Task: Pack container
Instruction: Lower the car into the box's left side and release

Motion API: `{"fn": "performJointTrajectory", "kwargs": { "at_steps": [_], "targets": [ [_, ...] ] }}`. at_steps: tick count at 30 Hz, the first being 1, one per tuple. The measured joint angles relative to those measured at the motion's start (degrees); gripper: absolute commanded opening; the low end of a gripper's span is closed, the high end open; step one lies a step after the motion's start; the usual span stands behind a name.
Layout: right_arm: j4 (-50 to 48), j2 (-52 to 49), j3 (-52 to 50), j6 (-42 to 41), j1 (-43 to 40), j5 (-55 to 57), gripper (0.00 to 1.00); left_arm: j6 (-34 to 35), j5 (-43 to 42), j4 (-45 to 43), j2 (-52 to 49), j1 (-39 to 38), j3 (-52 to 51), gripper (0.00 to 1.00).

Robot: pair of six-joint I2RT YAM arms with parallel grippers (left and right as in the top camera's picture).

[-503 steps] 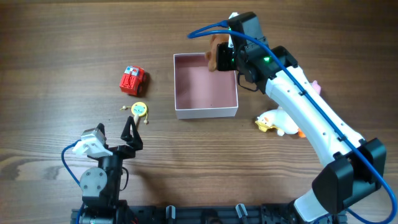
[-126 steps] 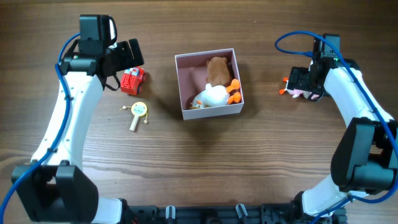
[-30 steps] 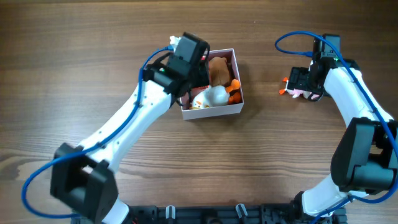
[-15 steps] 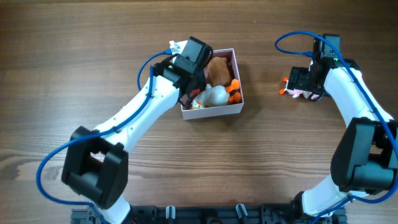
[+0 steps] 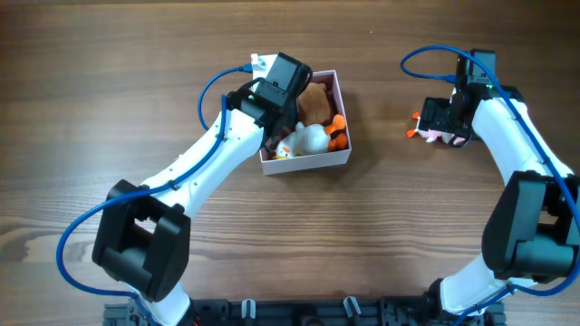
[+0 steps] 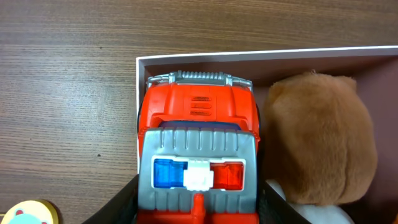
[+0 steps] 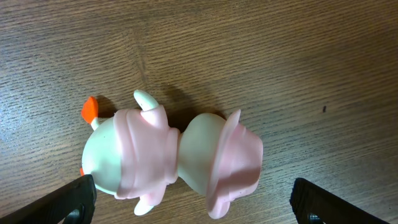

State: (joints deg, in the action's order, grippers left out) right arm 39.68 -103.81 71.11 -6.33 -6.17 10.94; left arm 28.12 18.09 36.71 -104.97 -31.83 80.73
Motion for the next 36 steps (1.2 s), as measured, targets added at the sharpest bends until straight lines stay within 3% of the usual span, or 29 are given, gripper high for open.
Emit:
{"fn": "performJointTrajectory", "kwargs": {
  "at_steps": [8, 14, 30, 33, 36],
  "targets": [
    [0.0, 0.0, 0.0, 0.0, 0.0, 0.0, 1.00, 1.0, -2.6, 0.4, 0.0, 0.0, 0.0, 0.04],
    [0.0, 0.0, 0.0, 0.0, 0.0, 0.0, 1.00, 5.2, -3.0, 1.8, 0.0, 0.0, 0.0, 0.04],
    [0.0, 0.0, 0.0, 0.0, 0.0, 0.0, 0.99, 7.4, -1.4, -0.8, -4.3, 1.7, 0.0, 0.17],
    [0.0, 0.0, 0.0, 0.0, 0.0, 0.0, 0.99, 7.4, -1.4, -1.4, -4.7, 2.1, 0.0, 0.25],
    [0.0, 0.0, 0.0, 0.0, 0.0, 0.0, 1.00, 7.4, -1.4, -2.0, -6.0, 2.2, 0.0, 0.38]
  ]
}}
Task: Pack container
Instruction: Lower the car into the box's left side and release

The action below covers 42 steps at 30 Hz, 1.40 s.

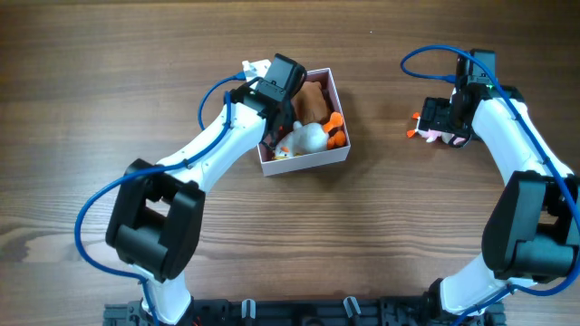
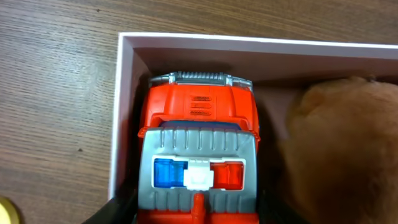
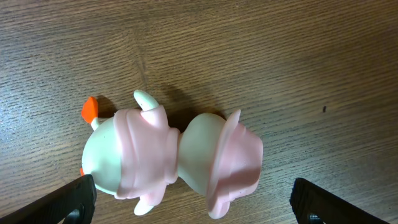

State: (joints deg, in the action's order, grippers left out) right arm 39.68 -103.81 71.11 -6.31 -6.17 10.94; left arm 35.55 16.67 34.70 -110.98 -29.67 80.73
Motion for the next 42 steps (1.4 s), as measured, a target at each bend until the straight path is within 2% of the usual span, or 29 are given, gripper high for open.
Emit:
{"fn": "performJointTrajectory", "kwargs": {
  "at_steps": [2, 4, 6, 12, 20, 21, 22, 23, 24, 30, 35, 42],
  "targets": [
    [0.0, 0.0, 0.0, 0.0, 0.0, 0.0, 1.00, 0.0, 0.0, -0.5, -1.1, 0.0, 0.0, 0.49],
    [0.0, 0.0, 0.0, 0.0, 0.0, 0.0, 1.00, 0.0, 0.0, -0.7, -1.2, 0.0, 0.0, 0.50],
    [0.0, 0.0, 0.0, 0.0, 0.0, 0.0, 1.00, 0.4, 0.0, -1.2, -1.2, 0.0, 0.0, 0.58],
    [0.0, 0.0, 0.0, 0.0, 0.0, 0.0, 1.00, 0.8, 0.0, -1.8, -1.2, 0.0, 0.0, 0.60],
    [0.0, 0.0, 0.0, 0.0, 0.0, 0.0, 1.00, -0.9, 0.2, -0.7, -1.2, 0.0, 2.3, 0.52],
    [0.0, 0.0, 0.0, 0.0, 0.0, 0.0, 1.00, -1.1, 0.2, 0.2, -1.1, 0.0, 3.3, 0.47],
    [0.0, 0.0, 0.0, 0.0, 0.0, 0.0, 1.00, -1.4, 0.2, 1.6, -1.0, 0.0, 4.6, 0.35],
    [0.0, 0.0, 0.0, 0.0, 0.0, 0.0, 0.99, -1.5, 0.2, 2.3, -0.8, 0.0, 5.3, 0.17],
    [0.0, 0.0, 0.0, 0.0, 0.0, 0.0, 1.00, -1.9, 0.2, 3.2, -0.3, 0.0, 5.9, 0.04],
    [0.0, 0.0, 0.0, 0.0, 0.0, 0.0, 1.00, -2.2, -3.1, 8.5, 1.9, -1.1, 6.4, 0.04],
    [0.0, 0.0, 0.0, 0.0, 0.0, 0.0, 1.00, -2.2, -4.8, 6.5, 1.9, -5.3, 6.4, 0.04],
    [0.0, 0.0, 0.0, 0.0, 0.0, 0.0, 1.00, -2.2, -5.0, 6.1, 0.7, -5.5, 6.4, 0.04]
  ]
}}
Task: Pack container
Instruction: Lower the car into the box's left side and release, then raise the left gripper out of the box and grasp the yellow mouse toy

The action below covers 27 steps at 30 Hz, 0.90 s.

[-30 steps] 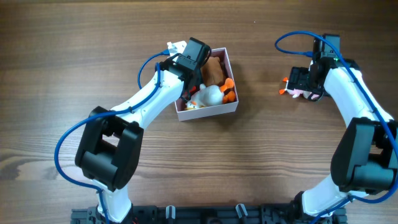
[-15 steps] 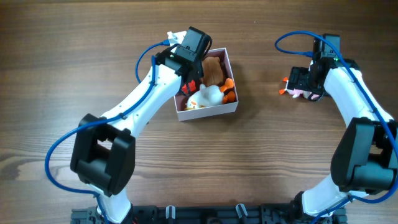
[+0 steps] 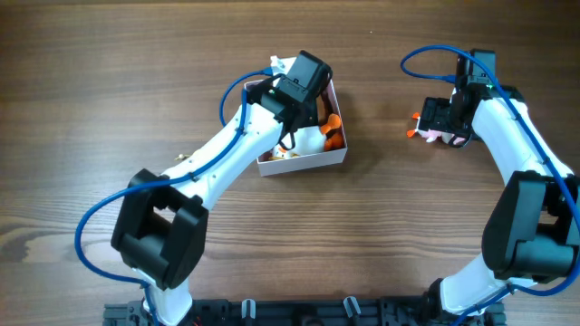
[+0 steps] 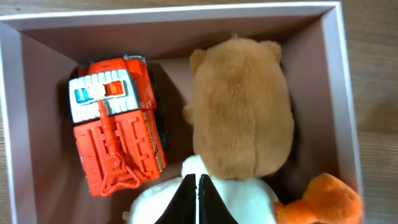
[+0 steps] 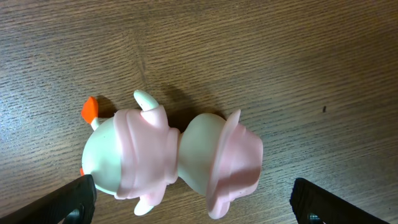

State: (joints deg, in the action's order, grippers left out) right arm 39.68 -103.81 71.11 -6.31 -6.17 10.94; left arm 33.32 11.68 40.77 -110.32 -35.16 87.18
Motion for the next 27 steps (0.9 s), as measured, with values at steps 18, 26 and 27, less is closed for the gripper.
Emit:
{"fn": "performJointTrajectory", "kwargs": {
  "at_steps": [18, 26, 27],
  "targets": [
    [0.0, 0.0, 0.0, 0.0, 0.0, 0.0, 1.00, 0.0, 7.4, 3.0, -5.5, 0.0, 0.0, 0.12],
    [0.0, 0.0, 0.0, 0.0, 0.0, 0.0, 1.00, 0.0, 6.9, 3.0, -5.2, 0.0, 0.0, 0.16],
    [0.0, 0.0, 0.0, 0.0, 0.0, 0.0, 1.00, 0.0, 6.8, 3.0, -4.7, 0.0, 0.0, 0.17]
  ]
}}
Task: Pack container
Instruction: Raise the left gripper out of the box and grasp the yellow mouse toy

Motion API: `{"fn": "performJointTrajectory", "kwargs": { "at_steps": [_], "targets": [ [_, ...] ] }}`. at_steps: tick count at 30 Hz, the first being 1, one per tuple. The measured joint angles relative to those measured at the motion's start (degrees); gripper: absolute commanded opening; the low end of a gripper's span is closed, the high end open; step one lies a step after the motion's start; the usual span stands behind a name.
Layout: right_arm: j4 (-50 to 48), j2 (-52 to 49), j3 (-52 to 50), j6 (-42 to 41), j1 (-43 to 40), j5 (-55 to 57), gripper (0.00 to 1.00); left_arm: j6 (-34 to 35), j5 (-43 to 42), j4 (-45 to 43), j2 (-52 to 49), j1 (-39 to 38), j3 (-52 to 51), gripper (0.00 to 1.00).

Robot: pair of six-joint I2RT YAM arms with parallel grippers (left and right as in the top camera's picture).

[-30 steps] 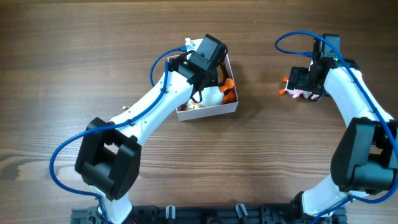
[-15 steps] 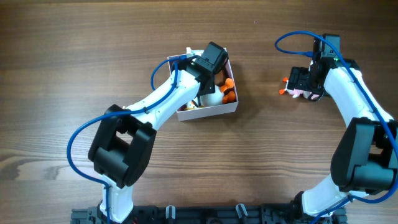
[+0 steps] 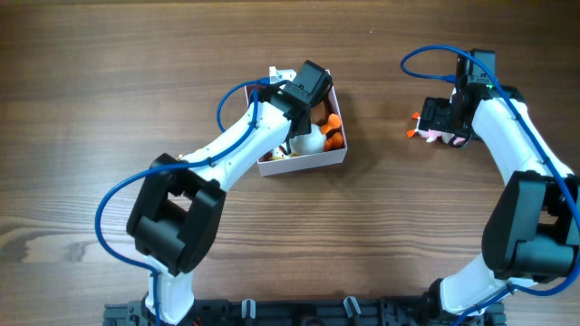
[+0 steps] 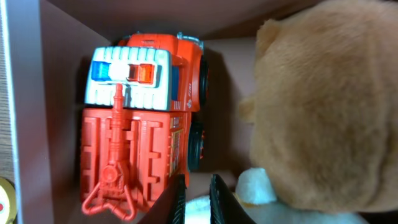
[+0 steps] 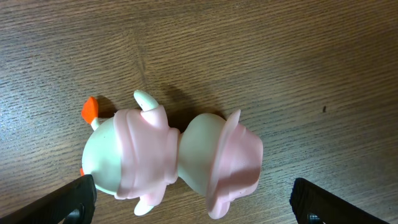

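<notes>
A white box (image 3: pixel 304 164) with pink inner walls (image 4: pixel 55 93) holds a red fire truck (image 4: pixel 140 134), a brown plush bear (image 4: pixel 323 106), a white plush (image 3: pixel 309 141) and an orange plush (image 3: pixel 334 134). My left gripper (image 4: pixel 198 200) hangs low inside the box between truck and bear. Its fingers stand nearly together with only a slit between them and hold nothing. At the right a pale duck toy in a pink hat and coat (image 5: pixel 177 163) lies on the table. My right gripper (image 5: pixel 194 202) hovers over it, wide open, one finger on either side.
A small yellow round thing (image 4: pixel 4 200) lies just outside the box's left wall. Blue cables loop from both arms (image 3: pixel 426 54). The wooden table (image 3: pixel 109 72) surrounds the box and the duck.
My left gripper has come down closer to the box floor, so truck and bear fill the wrist view. Its fingers, pressed together before, show a thin slit. The right arm and duck are unchanged.
At first my left gripper held the red fire truck over the box's left corner. Then it held it lower, inside the wall. Later the truck lay in the box beside the bear, and the gripper was shut and empty above. The right gripper stayed open over the duck throughout.
</notes>
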State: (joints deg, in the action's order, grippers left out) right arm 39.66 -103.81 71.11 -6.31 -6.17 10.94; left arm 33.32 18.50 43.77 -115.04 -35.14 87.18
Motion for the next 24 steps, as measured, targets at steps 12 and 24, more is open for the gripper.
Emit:
{"fn": "performJointTrajectory", "kwargs": {
  "at_steps": [12, 24],
  "targets": [
    [-0.1, 0.0, 0.0, 0.0, 0.0, 0.0, 1.00, 1.4, 3.2, 17.4, 14.4, 4.5, 0.4, 0.46],
    [-0.1, 0.0, 0.0, 0.0, 0.0, 0.0, 1.00, -6.4, -3.8, 24.9, 14.6, 24.6, -4.5, 0.54]
  ]
}}
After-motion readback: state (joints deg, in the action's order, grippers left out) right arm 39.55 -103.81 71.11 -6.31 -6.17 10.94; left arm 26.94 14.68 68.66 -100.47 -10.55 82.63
